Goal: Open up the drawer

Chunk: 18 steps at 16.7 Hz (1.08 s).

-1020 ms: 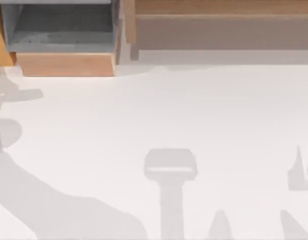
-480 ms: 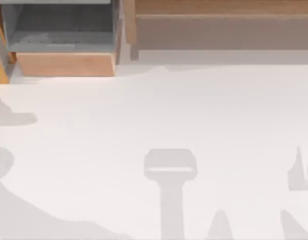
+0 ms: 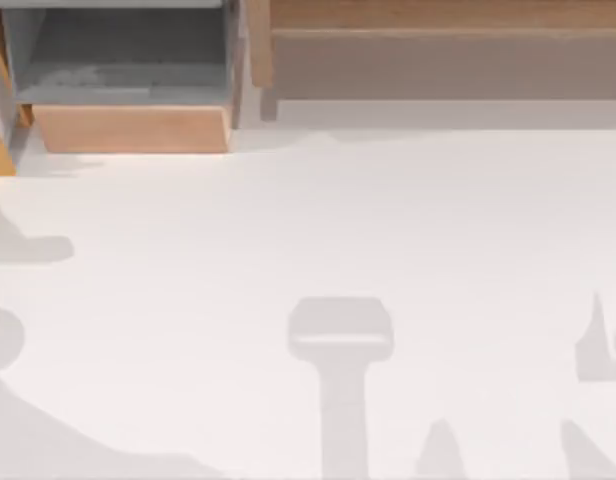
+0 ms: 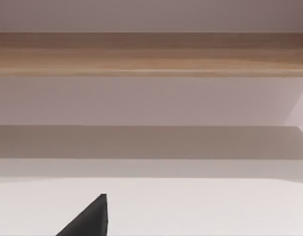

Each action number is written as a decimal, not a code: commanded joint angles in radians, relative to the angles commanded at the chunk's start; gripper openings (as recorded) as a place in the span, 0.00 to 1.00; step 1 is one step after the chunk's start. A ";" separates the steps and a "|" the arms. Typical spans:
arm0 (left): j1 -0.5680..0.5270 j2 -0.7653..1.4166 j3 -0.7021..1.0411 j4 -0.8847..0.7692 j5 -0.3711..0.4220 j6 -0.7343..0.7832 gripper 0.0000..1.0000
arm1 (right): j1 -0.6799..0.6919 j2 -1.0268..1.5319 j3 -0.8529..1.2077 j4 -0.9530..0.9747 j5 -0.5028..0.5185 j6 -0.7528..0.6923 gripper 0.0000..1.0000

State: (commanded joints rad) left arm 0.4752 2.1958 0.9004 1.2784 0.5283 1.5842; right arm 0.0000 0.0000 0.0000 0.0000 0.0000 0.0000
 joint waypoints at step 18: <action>0.179 -0.146 -0.382 0.210 0.177 0.010 0.00 | 0.000 0.000 0.000 0.000 0.000 0.000 1.00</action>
State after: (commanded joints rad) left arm 0.6539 2.0495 0.5181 1.4884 0.7057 1.5941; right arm 0.0000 0.0000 0.0000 0.0000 0.0000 0.0000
